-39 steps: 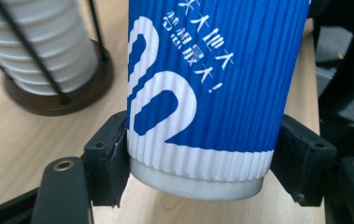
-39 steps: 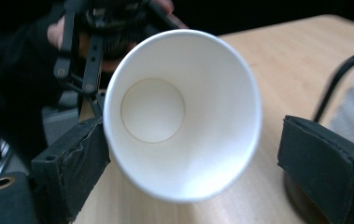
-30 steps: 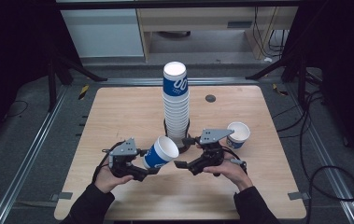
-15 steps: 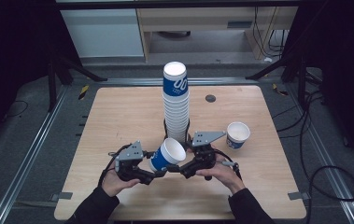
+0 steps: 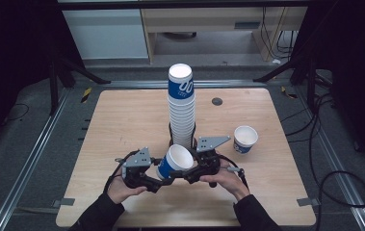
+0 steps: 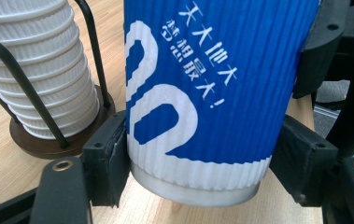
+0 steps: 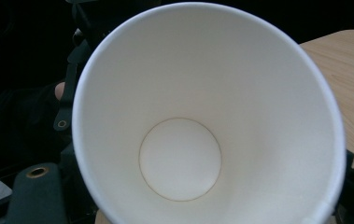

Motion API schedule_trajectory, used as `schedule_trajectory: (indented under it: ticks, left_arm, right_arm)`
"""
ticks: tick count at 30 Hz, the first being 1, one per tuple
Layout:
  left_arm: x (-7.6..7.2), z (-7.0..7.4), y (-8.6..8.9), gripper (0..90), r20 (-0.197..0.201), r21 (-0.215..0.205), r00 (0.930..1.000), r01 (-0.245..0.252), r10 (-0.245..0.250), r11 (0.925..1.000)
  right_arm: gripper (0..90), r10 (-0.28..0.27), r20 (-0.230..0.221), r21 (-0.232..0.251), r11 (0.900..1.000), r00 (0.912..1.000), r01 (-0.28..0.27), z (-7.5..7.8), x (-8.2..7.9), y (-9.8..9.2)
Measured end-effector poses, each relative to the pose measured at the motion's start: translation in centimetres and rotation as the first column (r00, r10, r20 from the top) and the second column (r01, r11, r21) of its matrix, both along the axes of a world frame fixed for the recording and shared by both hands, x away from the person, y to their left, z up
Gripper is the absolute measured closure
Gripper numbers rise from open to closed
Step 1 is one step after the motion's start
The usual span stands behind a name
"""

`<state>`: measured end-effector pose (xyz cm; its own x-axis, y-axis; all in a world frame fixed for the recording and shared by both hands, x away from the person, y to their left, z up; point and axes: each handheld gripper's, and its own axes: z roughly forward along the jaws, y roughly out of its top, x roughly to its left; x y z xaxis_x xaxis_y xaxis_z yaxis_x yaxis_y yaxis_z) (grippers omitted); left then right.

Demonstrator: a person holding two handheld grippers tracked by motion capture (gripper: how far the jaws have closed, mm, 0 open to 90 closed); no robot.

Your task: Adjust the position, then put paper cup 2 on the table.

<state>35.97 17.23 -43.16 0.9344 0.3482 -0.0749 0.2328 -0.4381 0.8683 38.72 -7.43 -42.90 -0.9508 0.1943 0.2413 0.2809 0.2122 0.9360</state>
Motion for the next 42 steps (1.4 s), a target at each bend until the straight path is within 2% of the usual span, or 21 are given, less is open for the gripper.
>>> schedule_trajectory:
  ticks: [4, 8, 11, 14, 18, 21, 23, 27, 34, 37, 40, 42]
  left_arm:
    - [0.2, -0.2, 0.3, 23.1, -0.006, 0.023, 0.9999, -0.013, 0.013, 0.9997]
    - [0.8, -0.5, 1.2, 21.5, -0.021, 0.041, 0.9988, -0.043, 0.044, 0.9983]
    - [1.4, -0.6, 2.1, 20.6, -0.028, 0.049, 0.9961, -0.082, 0.084, 0.9954]
    - [1.8, -0.6, 2.8, 19.7, -0.03, 0.053, 0.9911, -0.128, 0.129, 0.9904]
    - [2.3, -0.4, 3.9, 19.3, -0.039, 0.047, 0.9756, -0.214, 0.216, 0.9756]
    - [2.5, -0.2, 4.6, 19.0, -0.044, 0.035, 0.9641, -0.26, 0.262, 0.9649]
    - [2.7, -0.1, 5.0, 18.9, -0.049, 0.031, 0.9576, -0.283, 0.284, 0.9587]
    - [2.9, -0.1, 5.5, 18.3, -0.058, 0.028, 0.9482, -0.311, 0.312, 0.95]
    - [3.0, 0.2, 6.3, 17.8, -0.051, 0.034, 0.9306, -0.361, 0.362, 0.932]
    - [3.2, 0.2, 6.6, 17.8, -0.058, 0.04, 0.9206, -0.384, 0.386, 0.9223]
    - [3.3, 0.2, 6.8, 17.8, -0.062, 0.043, 0.9099, -0.408, 0.41, 0.9119]
    - [3.4, 0.2, 7.0, 17.8, -0.059, 0.051, 0.9076, -0.413, 0.416, 0.9093]
  right_arm:
    - [20.4, -0.017, 0.024, 0.0, 1.0, 0.9996, 0.017, 0.2, 0.0, -0.2]
    - [20.3, -0.066, 0.045, -0.008, 0.998, 0.9968, 0.066, 0.7, 0.1, -1.1]
    - [20.3, -0.112, 0.058, -0.018, 0.993, 0.992, 0.114, 0.9, 0.3, -2.2]
    - [20.3, -0.166, 0.08, -0.037, 0.985, 0.9829, 0.169, 1.1, 0.6, -3.3]
    - [20.2, -0.214, 0.103, -0.056, 0.974, 0.9715, 0.22, 1.4, 0.6, -4.5]
    - [20.2, -0.245, 0.111, -0.065, 0.965, 0.9632, 0.253, 1.6, 0.7, -5.4]
    - [20.3, -0.273, 0.125, -0.085, 0.955, 0.9538, 0.285, 1.7, 0.7, -5.9]
    - [20.2, -0.313, 0.127, -0.108, 0.939, 0.9414, 0.326, 1.8, 0.7, -6.8]
    - [20.2, -0.368, 0.137, -0.142, 0.911, 0.9196, 0.386, 1.9, 0.6, -8.2]
    - [20.2, -0.385, 0.135, -0.15, 0.903, 0.9129, 0.403, 1.8, 0.3, -8.9]
    - [20.2, -0.409, 0.138, -0.177, 0.886, 0.9021, 0.429, 1.6, 0.0, -9.7]
    - [20.2, -0.421, 0.136, -0.194, 0.877, 0.897, 0.44, 1.5, -0.2, -10.1]
